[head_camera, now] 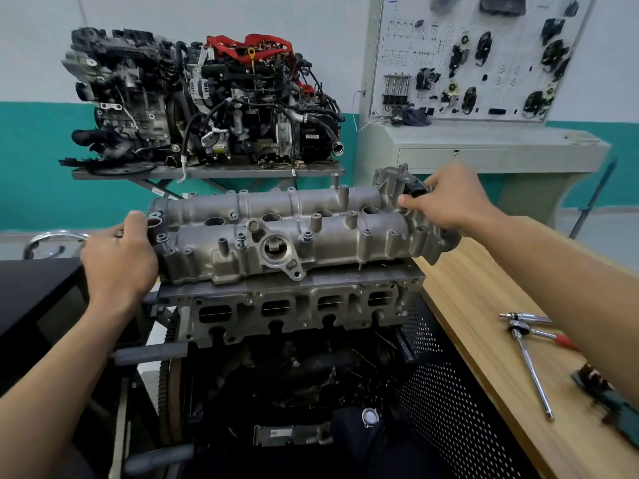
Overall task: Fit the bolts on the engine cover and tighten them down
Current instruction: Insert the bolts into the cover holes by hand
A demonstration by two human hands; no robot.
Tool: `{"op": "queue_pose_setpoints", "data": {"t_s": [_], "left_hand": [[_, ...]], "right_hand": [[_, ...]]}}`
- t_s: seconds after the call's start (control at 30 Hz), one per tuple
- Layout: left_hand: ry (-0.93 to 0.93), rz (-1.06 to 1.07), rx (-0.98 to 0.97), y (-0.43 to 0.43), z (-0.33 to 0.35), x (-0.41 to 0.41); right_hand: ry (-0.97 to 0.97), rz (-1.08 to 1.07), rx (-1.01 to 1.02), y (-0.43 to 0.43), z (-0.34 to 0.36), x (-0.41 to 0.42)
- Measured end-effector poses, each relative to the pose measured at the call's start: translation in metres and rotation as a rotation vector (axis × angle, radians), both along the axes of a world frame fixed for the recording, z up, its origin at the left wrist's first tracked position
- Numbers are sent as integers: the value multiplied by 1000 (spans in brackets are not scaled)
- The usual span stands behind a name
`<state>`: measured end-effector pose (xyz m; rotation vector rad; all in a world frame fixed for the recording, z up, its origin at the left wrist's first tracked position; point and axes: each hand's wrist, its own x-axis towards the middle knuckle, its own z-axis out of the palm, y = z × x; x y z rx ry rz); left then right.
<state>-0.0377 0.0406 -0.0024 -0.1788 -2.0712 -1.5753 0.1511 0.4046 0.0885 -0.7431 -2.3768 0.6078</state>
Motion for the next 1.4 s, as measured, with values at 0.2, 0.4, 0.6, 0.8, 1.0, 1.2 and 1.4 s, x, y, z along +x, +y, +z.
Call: {"op": "queue_pose_setpoints", "data": {"t_s": [0.2, 0.4, 0.6, 0.8, 1.0, 1.2, 1.4], "left_hand": [[25, -10, -4, 0, 0, -1], [24, -5, -15, 0, -2, -4], [0, -34, -28, -3, 0, -6], [9, -68, -65, -2, 5, 4], [18, -52, -94, -4, 6, 6], [25, -52, -103, -3, 8, 10], [17, -73, -94, -4, 7, 9]], "right_hand": [[-3, -41, -12, 5, -13, -2], [45, -45, 21, 7, -30, 0], [-242, -50, 260, -2, -7, 16], [-196, 475, 483, -47, 7, 24], [-377, 608, 462, -48, 4, 2], [-482, 466, 733, -55, 0, -7], [-570, 514, 611, -50, 19, -4]]}}
